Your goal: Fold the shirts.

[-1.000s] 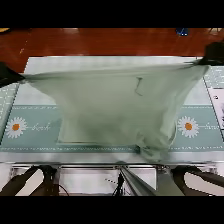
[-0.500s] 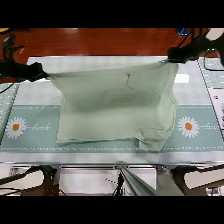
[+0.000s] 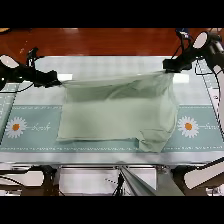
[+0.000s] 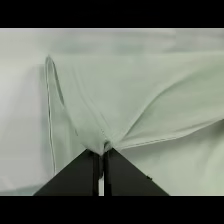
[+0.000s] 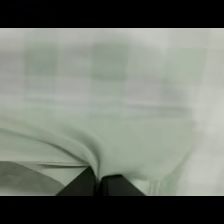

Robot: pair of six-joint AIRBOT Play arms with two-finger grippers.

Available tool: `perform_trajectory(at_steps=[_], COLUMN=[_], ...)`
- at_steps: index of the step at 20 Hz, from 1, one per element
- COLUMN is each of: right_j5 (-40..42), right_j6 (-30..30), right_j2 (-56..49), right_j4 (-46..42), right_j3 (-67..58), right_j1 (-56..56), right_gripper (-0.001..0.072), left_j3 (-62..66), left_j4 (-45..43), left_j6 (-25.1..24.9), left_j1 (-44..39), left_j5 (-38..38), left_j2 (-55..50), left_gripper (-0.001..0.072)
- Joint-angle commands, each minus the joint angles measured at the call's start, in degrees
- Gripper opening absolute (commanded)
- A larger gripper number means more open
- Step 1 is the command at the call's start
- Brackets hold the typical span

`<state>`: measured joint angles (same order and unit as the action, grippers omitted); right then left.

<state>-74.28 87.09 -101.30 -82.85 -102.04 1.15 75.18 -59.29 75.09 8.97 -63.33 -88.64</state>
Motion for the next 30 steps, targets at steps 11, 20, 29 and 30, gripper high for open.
perform_trajectory(at_steps=[11, 20, 29, 30], right_j5=[-18.36, -24.46, -8.15, -7.48], right_j6=[-3.85, -5.55, -13.33, -13.35], right_j2=[1.75, 20.35, 32.52, 32.72], right_j4=[-1.40, -6.95, 11.10, 11.69], right_j3=[7.10, 14.51, 39.54, 39.80], right_j1=[-0.11, 12.37, 22.91, 22.91], right_gripper=[0.0390, 0.0447, 0.0446, 0.0446], left_j3=[2.84, -8.31, -37.86, -38.93], left_j4=[-1.27, -1.33, -1.07, -0.94], left_j6=[4.00, -2.43, -4.17, -4.22], left_j1=[1.53, 14.82, 20.46, 20.26], left_j5=[-15.45, -26.64, -20.98, -19.61], left_j2=[-2.80, 10.97, 14.47, 14.45], left_gripper=[0.0504, 0.0505, 0.0593, 0.0594])
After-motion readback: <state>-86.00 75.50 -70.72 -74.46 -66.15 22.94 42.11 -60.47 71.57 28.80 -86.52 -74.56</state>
